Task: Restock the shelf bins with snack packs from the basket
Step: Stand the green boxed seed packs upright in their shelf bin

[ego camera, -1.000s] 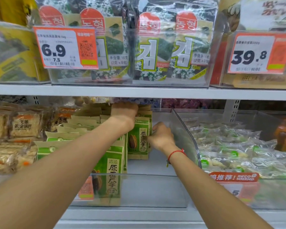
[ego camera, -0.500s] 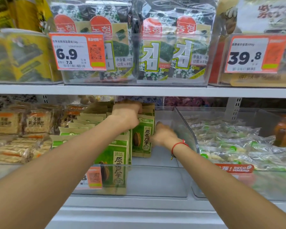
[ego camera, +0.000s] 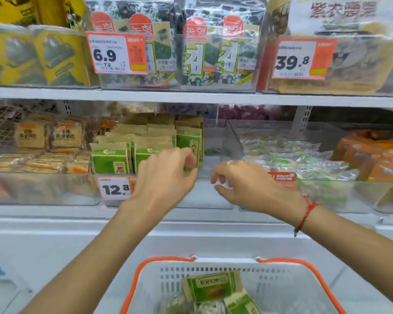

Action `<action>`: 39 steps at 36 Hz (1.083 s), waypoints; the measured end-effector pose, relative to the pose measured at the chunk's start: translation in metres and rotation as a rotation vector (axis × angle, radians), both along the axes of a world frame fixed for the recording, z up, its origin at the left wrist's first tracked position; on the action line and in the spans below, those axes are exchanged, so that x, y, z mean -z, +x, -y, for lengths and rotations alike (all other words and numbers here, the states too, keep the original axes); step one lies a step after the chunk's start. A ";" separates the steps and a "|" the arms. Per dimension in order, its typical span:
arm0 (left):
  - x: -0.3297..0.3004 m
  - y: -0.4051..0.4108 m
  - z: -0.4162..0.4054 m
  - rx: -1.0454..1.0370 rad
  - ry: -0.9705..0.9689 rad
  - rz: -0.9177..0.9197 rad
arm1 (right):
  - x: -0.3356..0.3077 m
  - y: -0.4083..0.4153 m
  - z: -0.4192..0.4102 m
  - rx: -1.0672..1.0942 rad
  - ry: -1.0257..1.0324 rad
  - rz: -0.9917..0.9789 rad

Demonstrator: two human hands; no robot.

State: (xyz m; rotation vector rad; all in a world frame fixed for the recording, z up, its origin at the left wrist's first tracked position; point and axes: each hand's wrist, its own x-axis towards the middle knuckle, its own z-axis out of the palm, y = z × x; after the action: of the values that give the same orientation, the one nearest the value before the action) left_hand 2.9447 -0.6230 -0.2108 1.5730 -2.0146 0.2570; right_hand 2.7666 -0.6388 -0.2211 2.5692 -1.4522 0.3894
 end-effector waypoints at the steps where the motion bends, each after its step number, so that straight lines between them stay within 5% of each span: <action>1: 0.009 -0.001 -0.006 -0.008 0.058 0.013 | 0.008 -0.004 -0.008 -0.008 0.027 -0.054; 8: 0.099 -0.010 -0.035 -0.002 0.522 0.191 | 0.096 -0.031 -0.036 0.106 0.457 -0.258; 17: 0.258 -0.016 -0.065 0.063 0.960 0.347 | 0.263 -0.046 -0.076 0.332 0.760 0.034; 21: 0.312 -0.008 -0.085 0.119 1.171 0.294 | 0.310 -0.051 -0.102 0.516 0.723 0.095; 25: 0.355 0.006 -0.103 0.164 1.222 0.395 | 0.340 -0.062 -0.117 0.672 0.896 0.200; 29: 0.366 0.003 -0.110 0.156 1.163 0.357 | 0.341 -0.071 -0.114 0.726 0.819 0.189; 35: 0.358 -0.019 -0.110 0.088 1.154 0.221 | 0.331 -0.076 -0.103 0.710 1.079 0.369; 39: 0.341 -0.037 -0.107 0.013 1.247 -0.161 | 0.302 -0.077 -0.099 0.657 1.378 0.655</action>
State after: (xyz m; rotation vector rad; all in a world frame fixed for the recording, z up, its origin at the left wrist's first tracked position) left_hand 2.9077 -0.5157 -0.5514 2.0946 -2.1090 -1.3269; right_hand 2.6898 -0.5402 -0.5231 2.4041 -3.6436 0.0884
